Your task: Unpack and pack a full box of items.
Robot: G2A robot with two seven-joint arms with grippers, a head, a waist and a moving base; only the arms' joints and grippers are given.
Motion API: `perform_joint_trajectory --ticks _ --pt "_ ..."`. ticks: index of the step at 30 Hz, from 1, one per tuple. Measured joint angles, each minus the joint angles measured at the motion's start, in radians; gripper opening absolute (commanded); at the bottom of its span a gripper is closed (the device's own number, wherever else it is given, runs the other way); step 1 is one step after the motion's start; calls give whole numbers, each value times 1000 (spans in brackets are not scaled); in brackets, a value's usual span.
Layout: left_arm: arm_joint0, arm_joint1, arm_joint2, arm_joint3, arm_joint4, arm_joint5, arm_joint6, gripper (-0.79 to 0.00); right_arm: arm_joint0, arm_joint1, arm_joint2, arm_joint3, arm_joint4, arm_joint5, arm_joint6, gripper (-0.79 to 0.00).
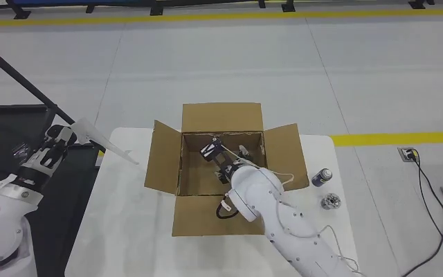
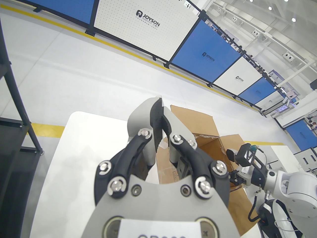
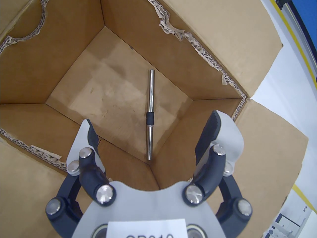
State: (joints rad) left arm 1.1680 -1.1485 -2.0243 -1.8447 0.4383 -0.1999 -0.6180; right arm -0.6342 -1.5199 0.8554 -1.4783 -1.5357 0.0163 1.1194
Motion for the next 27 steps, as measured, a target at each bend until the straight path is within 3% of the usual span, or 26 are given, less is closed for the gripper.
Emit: perform_joint_trajectory --ticks 11,15,22,24,26,27 --pt "0 0 0 0 0 0 0 -785 0 -2 21 28 28 17 -20 0" --pt "0 0 0 0 0 0 0 -785 115 -28 54 249 197 -34 -32 0" --pt "0 0 0 0 0 0 0 -785 342 -107 -24 712 370 -101 -67 0" --pt "0 0 0 0 0 0 0 -785 385 -136 -51 832 403 -100 -84 -65" --pt "0 0 0 0 0 0 0 -785 411 -157 -64 921 433 -122 -103 -397" --pt "0 0 0 0 0 0 0 -785 425 -169 -71 975 449 -132 -113 -400"
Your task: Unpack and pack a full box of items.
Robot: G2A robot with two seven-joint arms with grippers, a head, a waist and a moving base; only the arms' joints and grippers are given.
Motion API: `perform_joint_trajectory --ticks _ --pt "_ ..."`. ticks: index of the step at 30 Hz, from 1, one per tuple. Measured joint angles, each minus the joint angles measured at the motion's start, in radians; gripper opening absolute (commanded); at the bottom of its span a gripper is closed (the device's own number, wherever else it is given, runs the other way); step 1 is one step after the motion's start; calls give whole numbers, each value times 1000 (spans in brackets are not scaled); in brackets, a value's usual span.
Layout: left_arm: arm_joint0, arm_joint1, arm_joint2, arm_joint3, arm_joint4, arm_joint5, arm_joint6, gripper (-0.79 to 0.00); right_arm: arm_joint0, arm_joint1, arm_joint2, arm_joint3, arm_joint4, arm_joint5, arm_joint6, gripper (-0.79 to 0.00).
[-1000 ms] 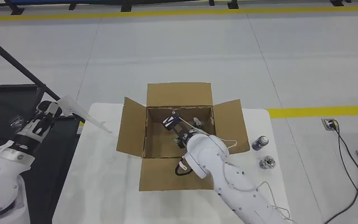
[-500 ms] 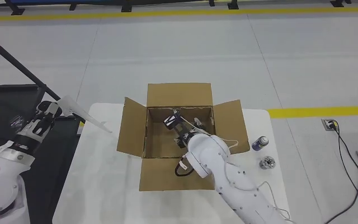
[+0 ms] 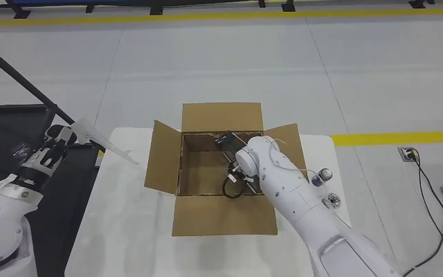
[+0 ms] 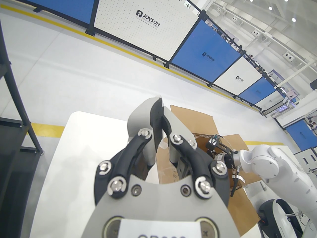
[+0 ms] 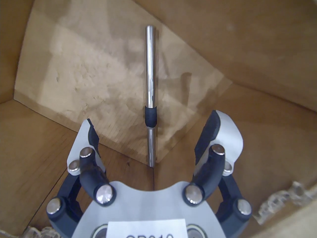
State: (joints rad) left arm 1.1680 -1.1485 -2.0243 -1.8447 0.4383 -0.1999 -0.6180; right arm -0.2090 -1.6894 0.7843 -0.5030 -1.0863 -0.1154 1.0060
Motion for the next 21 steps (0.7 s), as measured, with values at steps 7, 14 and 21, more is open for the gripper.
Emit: perform_joint_trajectory --ticks 7,14,21 --pt "0 0 0 0 0 0 0 -785 49 -53 -10 196 68 -23 -73 -391" --pt "0 0 0 0 0 0 0 -785 63 -84 -23 263 69 -10 -157 -409" --pt "0 0 0 0 0 0 0 -785 68 -105 -32 301 59 23 -207 -456"
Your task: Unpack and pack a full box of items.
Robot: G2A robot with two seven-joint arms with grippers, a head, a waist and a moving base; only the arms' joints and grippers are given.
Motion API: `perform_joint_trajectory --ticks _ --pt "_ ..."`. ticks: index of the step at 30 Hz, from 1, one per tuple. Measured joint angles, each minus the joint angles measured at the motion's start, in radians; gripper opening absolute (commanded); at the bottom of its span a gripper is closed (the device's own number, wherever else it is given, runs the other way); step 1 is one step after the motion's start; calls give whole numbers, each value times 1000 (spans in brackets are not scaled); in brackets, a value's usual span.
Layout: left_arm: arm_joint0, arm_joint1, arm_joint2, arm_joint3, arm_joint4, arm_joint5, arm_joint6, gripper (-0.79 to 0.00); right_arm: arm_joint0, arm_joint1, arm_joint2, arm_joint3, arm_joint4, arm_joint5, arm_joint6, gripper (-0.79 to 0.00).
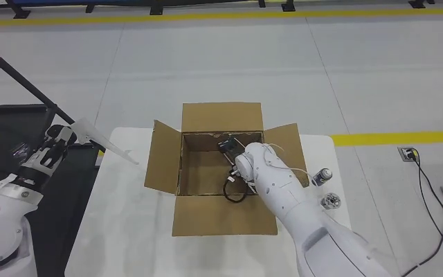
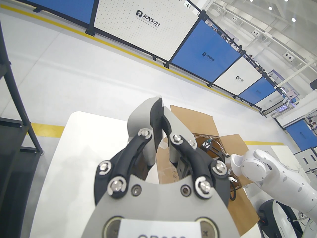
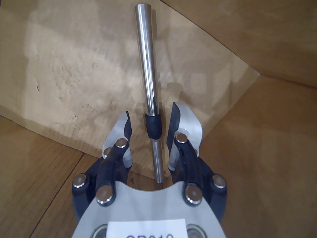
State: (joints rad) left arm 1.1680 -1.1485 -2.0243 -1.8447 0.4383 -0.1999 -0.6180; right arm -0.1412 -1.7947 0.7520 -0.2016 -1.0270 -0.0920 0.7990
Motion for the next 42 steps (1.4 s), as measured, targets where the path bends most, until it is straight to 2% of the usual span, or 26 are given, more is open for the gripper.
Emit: perform_joint_trajectory --ticks 9,23,28,29,30,42 --pt "0 0 0 0 0 0 0 -785 -6 -5 8 38 11 19 -52 -489" --pt "0 0 0 0 0 0 0 -785 -9 -4 12 45 15 9 -35 -573" --pt "0 0 0 0 0 0 0 -785 -9 -4 12 45 15 9 -35 -693" --pt "0 0 0 0 0 0 0 -785 -9 -4 12 45 15 9 -35 -773" --pt "0 0 0 0 0 0 0 -785 -9 -4 12 45 15 9 -35 -785" --pt "0 0 0 0 0 0 0 -785 -8 -2 15 40 19 -12 -41 -785"
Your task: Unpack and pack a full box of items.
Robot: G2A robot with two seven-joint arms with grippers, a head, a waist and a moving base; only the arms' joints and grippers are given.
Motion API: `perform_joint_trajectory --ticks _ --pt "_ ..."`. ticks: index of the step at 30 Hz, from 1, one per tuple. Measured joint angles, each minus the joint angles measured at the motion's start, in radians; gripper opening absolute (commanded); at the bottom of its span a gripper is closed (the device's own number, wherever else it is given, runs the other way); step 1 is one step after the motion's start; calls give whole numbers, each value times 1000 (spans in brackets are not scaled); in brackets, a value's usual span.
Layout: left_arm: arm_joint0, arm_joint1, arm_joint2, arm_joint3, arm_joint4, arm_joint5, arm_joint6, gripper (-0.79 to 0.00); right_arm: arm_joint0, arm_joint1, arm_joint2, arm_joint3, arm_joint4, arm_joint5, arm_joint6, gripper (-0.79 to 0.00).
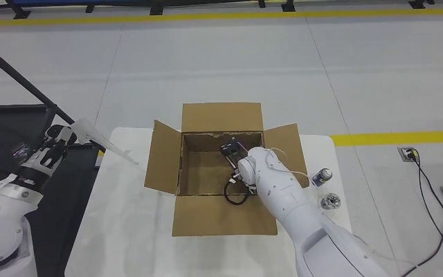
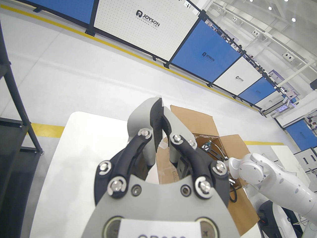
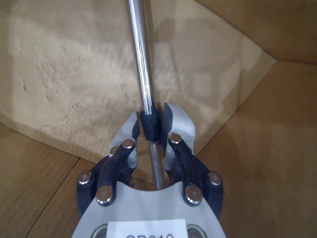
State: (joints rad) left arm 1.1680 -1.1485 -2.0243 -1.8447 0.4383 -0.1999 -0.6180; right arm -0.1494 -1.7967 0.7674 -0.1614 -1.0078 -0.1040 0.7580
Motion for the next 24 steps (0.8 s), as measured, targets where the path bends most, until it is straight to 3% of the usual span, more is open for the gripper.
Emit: perform_joint_trajectory --ticks 1,2,3,4,5,8,16,19,22,24 --pt "0 0 0 0 0 0 0 -785 2 1 1 -1 0 -4 -4 -557" --pt "0 0 0 0 0 0 0 -785 4 1 1 -3 -1 -9 -7 -95" --pt "0 0 0 0 0 0 0 -785 6 1 1 -6 -3 -14 -10 0" --pt "0 0 0 0 0 0 0 -785 7 1 1 -9 -3 -17 -12 0" --pt "0 0 0 0 0 0 0 -785 8 1 -1 -11 -6 -22 -15 -166" --pt "0 0 0 0 0 0 0 -785 9 0 -5 -18 -18 -21 -18 -71" --pt "0 0 0 0 0 0 0 -785 11 -6 -6 -17 -22 -13 -13 -71" --pt "0 0 0 0 0 0 0 -785 11 -7 -2 -14 -17 -14 -19 -188" --pt "0 0 0 0 0 0 0 -785 8 -7 1 -10 -13 -7 -32 -397" --pt "0 0 0 0 0 0 0 -785 4 -7 3 -8 -10 -3 -40 -440"
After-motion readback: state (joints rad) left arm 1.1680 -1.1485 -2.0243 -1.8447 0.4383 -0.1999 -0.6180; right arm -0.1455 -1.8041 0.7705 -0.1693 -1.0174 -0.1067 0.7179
